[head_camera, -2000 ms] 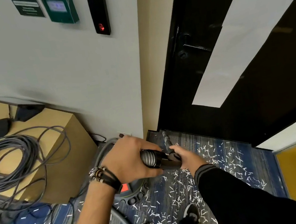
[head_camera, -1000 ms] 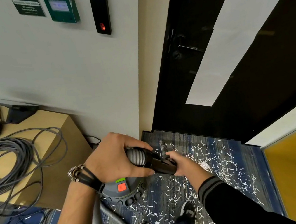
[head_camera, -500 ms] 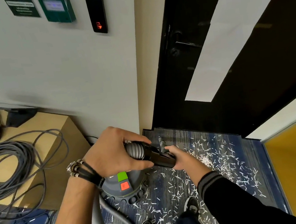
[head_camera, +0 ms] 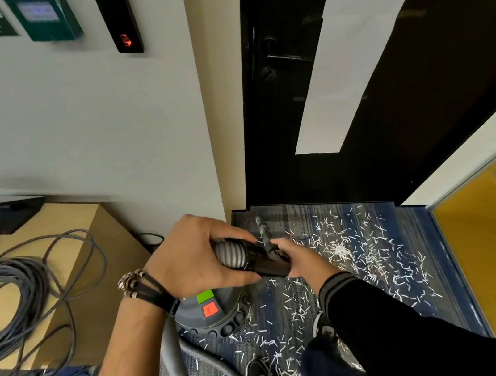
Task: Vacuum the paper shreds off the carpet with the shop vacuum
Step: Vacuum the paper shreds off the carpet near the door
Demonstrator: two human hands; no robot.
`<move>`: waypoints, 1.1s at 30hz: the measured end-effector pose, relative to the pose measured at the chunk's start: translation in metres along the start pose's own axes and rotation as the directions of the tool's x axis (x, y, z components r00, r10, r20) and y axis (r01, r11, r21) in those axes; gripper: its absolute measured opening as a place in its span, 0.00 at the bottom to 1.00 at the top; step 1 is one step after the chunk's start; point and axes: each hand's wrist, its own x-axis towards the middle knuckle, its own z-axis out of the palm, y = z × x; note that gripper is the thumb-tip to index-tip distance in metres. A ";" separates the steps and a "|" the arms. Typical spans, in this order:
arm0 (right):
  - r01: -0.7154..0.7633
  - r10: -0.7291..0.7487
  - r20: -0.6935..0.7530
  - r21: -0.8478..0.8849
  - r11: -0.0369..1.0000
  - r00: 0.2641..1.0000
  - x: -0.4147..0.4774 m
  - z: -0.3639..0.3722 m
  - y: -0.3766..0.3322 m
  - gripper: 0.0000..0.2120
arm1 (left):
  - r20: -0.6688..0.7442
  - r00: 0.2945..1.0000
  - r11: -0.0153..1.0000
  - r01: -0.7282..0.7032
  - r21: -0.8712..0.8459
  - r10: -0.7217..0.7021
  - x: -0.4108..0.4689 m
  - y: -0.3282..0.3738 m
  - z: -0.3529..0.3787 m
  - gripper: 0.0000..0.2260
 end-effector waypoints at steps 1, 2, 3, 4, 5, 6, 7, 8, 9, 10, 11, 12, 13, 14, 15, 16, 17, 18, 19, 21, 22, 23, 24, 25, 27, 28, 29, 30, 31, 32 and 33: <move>0.004 -0.004 -0.005 0.005 1.000 1.000 -0.003 -0.005 0.003 0.11 | 0.006 1.000 1.000 -0.016 -0.006 0.016 0.002 0.000 0.002 0.22; 0.024 -0.024 0.004 -0.007 1.000 1.000 -0.013 -0.008 0.005 0.10 | 0.020 0.999 0.999 -0.032 -0.005 0.032 0.004 0.002 0.005 0.22; 0.030 -0.030 -0.008 0.017 0.999 1.000 -0.017 -0.015 0.009 0.08 | 0.041 0.998 0.999 -0.046 -0.008 0.046 0.008 0.005 0.006 0.22; 0.027 -0.028 0.010 0.121 0.992 1.000 -0.030 -0.017 0.010 0.06 | 0.063 0.996 0.998 -0.056 -0.013 0.057 0.011 0.007 0.008 0.21; 0.064 -0.069 0.020 0.181 0.981 0.997 -0.054 -0.014 0.010 0.08 | 0.079 0.995 0.998 -0.067 -0.019 0.068 0.014 0.009 0.011 0.21; 0.109 -0.109 -0.009 0.191 0.976 0.994 -0.054 -0.023 0.012 0.11 | 0.086 0.993 0.997 -0.078 -0.023 0.079 0.018 0.010 0.013 0.21; 0.106 -0.103 -0.031 0.142 0.984 0.994 -0.040 -0.038 0.015 0.10 | 0.089 0.992 0.996 -0.085 -0.027 0.087 0.022 0.011 0.014 0.21; 0.086 -0.084 -0.021 0.110 0.990 0.996 -0.028 -0.049 0.018 0.08 | 0.090 0.992 0.995 -0.088 -0.037 0.091 0.026 0.013 0.016 0.21; 0.061 -0.058 -0.032 0.089 0.994 0.998 -0.023 -0.054 0.016 0.09 | 0.091 0.992 0.995 -0.088 -0.051 0.092 0.029 0.014 0.017 0.21; 0.090 -0.084 -0.064 0.092 0.992 0.994 -0.006 -0.065 0.015 0.11 | 0.089 0.992 0.994 -0.087 -0.069 0.093 0.033 0.014 0.019 0.21; 0.100 -0.090 -0.090 0.112 0.989 0.992 0.006 -0.076 0.016 0.13 | 0.090 0.992 0.993 -0.081 -0.087 0.088 0.036 0.013 0.021 0.21; 0.100 -0.088 -0.117 0.103 0.990 0.989 0.009 -0.085 0.015 0.14 | 0.090 0.992 0.992 -0.076 -0.103 0.085 0.039 0.013 0.024 0.20; 0.082 -0.065 -0.114 0.153 0.985 0.991 -0.001 -0.086 0.014 0.15 | 0.087 0.993 0.990 -0.073 -0.118 0.084 0.041 0.013 0.027 0.20; 0.065 -0.046 -0.103 0.182 0.981 0.994 -0.009 -0.087 0.013 0.15 | 0.084 0.993 0.989 -0.072 -0.126 0.083 0.043 0.013 0.029 0.20; 0.058 -0.039 -0.096 0.201 0.978 0.995 -0.010 -0.091 0.013 0.13 | 0.082 0.993 0.989 -0.073 -0.127 0.084 0.044 0.014 0.031 0.20; 0.064 -0.045 -0.098 0.203 0.977 0.994 -0.012 -0.091 0.012 0.12 | 0.078 0.993 0.990 -0.077 -0.120 0.087 0.044 0.015 0.032 0.20; 0.078 -0.058 -0.109 0.186 0.979 0.992 -0.012 -0.091 0.008 0.11 | 0.066 0.994 0.990 -0.084 -0.112 0.092 0.044 0.015 0.032 0.20; 0.098 -0.078 -0.116 0.181 0.978 0.990 -0.008 -0.092 0.003 0.10 | 0.047 0.994 0.990 -0.092 -0.104 0.097 0.044 0.015 0.030 0.19; 0.116 -0.095 -0.126 0.168 0.979 0.987 -0.010 -0.093 -0.003 0.09 | 0.021 0.995 0.990 -0.097 -0.100 0.100 0.044 0.014 0.029 0.19; 0.122 -0.105 -0.122 0.143 0.982 0.987 -0.007 -0.095 -0.015 0.09 | -0.016 0.996 0.991 -0.093 -0.098 0.092 0.046 0.012 0.028 0.19; 0.113 -0.095 -0.126 0.143 0.983 0.987 -0.007 -0.095 -0.020 0.09 | -0.019 0.996 0.992 -0.088 -0.094 0.087 0.047 0.011 0.029 0.20; 0.095 -0.079 -0.113 0.148 0.984 0.990 -0.008 -0.097 -0.025 0.09 | -0.014 0.997 0.993 -0.083 -0.088 0.082 0.050 0.011 0.032 0.20; 0.079 -0.062 -0.113 0.157 0.984 0.992 -0.009 -0.101 -0.029 0.09 | -0.004 0.997 0.994 -0.075 -0.084 0.075 0.056 0.012 0.036 0.20; 0.072 -0.054 -0.123 0.150 0.986 0.991 -0.009 -0.106 -0.030 0.10 | 0.007 0.998 0.994 -0.065 -0.084 0.066 0.059 0.012 0.040 0.19; 0.058 -0.035 -0.171 0.134 0.989 0.985 -0.005 -0.122 -0.031 0.11 | 0.041 0.997 0.994 -0.054 -0.099 0.059 0.069 0.013 0.049 0.19; 0.032 -0.007 -0.175 0.140 0.990 0.985 -0.005 -0.130 -0.028 0.12 | 0.056 0.997 0.993 -0.056 -0.105 0.062 0.074 0.014 0.054 0.18; 0.021 0.005 -0.187 0.137 0.990 0.982 -0.001 -0.139 -0.023 0.13 | 0.070 0.995 0.992 -0.058 -0.113 0.066 0.078 0.015 0.059 0.18; 0.019 0.012 -0.202 0.152 0.988 0.979 0.001 -0.146 -0.018 0.15 | 0.085 0.994 0.991 -0.063 -0.121 0.073 0.081 0.018 0.064 0.18; 0.022 0.013 -0.203 0.167 0.986 0.979 0.005 -0.155 -0.015 0.14 | 0.099 0.991 0.989 -0.073 -0.127 0.086 0.088 0.022 0.068 0.18; 0.014 0.021 -0.204 0.170 0.985 0.979 0.002 -0.158 -0.011 0.13 | 0.110 0.989 0.989 -0.089 -0.120 0.103 0.091 0.026 0.071 0.18; 0.010 0.020 -0.192 0.154 0.988 0.981 0.002 -0.165 -0.010 0.11 | 0.118 0.985 0.988 -0.109 -0.111 0.122 0.096 0.033 0.074 0.18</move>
